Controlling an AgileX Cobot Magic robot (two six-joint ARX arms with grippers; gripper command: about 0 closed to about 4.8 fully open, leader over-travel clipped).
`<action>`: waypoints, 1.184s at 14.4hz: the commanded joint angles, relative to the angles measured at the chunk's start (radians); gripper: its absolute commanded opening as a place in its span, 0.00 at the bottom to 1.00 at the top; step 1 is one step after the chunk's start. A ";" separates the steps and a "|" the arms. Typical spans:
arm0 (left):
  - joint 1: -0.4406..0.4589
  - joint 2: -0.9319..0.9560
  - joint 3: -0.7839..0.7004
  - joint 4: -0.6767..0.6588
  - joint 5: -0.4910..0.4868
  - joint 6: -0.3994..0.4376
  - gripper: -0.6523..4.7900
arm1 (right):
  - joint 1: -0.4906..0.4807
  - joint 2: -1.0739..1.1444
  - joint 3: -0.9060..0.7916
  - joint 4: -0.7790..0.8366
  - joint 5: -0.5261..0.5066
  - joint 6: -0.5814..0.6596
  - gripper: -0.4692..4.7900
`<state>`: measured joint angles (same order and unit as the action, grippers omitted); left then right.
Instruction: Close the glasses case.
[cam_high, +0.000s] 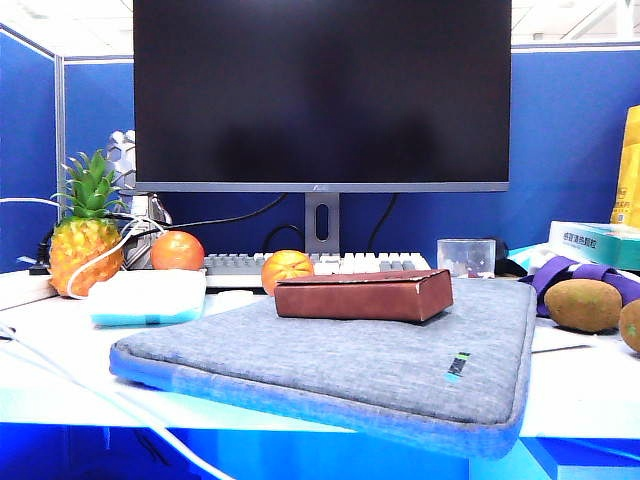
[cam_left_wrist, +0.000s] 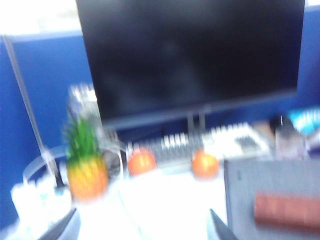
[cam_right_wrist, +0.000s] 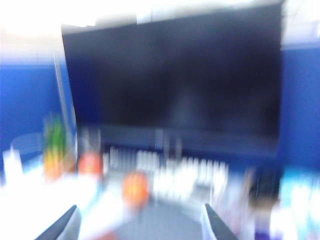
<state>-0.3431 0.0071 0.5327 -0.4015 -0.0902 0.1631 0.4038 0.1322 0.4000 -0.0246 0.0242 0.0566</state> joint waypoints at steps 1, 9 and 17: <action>0.001 -0.002 -0.044 -0.041 -0.003 -0.082 0.73 | -0.001 0.000 -0.113 0.006 -0.004 0.214 0.70; 0.001 -0.002 -0.055 -0.123 -0.005 -0.118 0.73 | -0.002 0.000 -0.289 0.042 0.003 0.220 0.69; 0.001 -0.002 -0.055 -0.124 0.001 -0.119 0.73 | -0.002 -0.001 -0.351 0.118 0.010 0.220 0.69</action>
<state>-0.3431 0.0067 0.4755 -0.5362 -0.0902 0.0502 0.4026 0.1326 0.0441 0.0826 0.0307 0.2794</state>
